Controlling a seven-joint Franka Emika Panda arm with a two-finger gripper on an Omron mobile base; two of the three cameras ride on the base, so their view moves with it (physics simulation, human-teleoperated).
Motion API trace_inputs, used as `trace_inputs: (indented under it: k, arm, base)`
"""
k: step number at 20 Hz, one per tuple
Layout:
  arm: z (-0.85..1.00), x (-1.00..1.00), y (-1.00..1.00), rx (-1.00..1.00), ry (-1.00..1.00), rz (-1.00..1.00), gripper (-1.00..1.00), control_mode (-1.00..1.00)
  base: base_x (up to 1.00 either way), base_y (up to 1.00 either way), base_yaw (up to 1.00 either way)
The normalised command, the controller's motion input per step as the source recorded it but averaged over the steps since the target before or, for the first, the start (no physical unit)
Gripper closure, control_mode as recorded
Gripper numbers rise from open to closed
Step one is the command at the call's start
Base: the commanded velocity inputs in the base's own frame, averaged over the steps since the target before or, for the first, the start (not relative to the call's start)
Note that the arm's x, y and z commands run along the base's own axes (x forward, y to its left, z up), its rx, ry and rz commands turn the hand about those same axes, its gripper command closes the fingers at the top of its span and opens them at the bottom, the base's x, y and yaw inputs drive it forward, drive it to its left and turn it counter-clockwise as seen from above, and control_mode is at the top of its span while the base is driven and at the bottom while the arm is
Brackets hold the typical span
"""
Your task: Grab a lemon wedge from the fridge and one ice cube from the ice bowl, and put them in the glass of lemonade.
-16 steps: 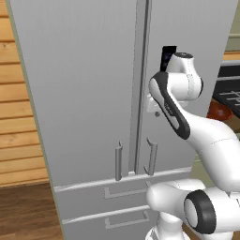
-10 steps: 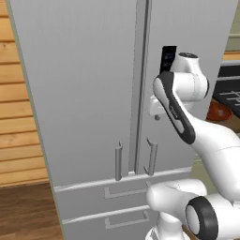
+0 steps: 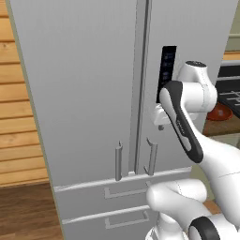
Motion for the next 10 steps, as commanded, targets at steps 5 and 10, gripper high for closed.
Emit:
trace_inputs:
  k: [5,10]
  arm:
    - [-0.06,-0.05,0.0,0.0,0.0,0.0,-1.0,1.0]
    - [0.0,0.0,0.0,0.0,0.0,0.0,-1.0,1.0]
  base:
    - [-0.29,0.0,0.0]
    - [-0.85,-0.06,0.0]
